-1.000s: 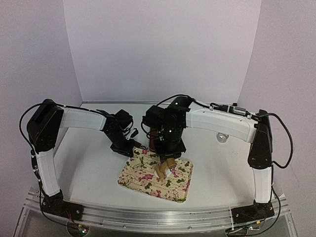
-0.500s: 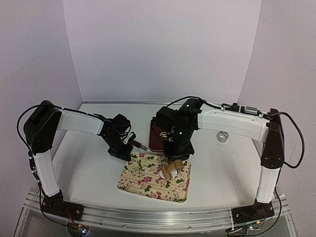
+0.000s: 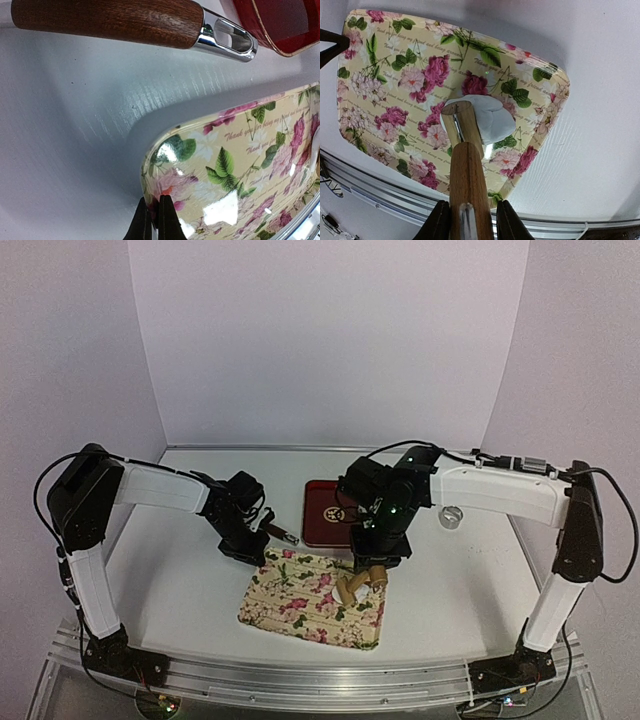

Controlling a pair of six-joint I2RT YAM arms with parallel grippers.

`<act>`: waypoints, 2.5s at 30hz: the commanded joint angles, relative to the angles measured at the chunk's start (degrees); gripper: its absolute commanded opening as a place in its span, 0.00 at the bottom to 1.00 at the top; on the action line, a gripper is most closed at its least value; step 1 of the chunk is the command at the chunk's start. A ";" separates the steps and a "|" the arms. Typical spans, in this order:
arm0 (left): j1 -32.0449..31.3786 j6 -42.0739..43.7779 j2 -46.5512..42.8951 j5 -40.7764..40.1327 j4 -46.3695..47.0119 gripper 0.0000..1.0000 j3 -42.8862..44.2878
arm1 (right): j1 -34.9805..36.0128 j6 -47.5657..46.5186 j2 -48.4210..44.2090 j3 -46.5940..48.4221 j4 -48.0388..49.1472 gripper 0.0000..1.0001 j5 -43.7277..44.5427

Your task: Roll out the dumpling wrappers from the dough

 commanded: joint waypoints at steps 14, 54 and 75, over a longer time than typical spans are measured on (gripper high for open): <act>1.87 2.94 -2.56 -3.15 -2.04 0.00 -1.29 | -1.95 -1.21 8.37 -11.95 -16.70 0.00 1.25; 1.83 0.00 -0.49 0.88 -0.03 0.00 0.61 | 3.65 -8.02 24.44 14.02 -15.30 0.00 -0.40; 1.85 -2.49 -1.63 -2.15 -3.37 0.00 0.61 | 9.15 -8.38 22.15 42.73 -33.20 0.00 7.00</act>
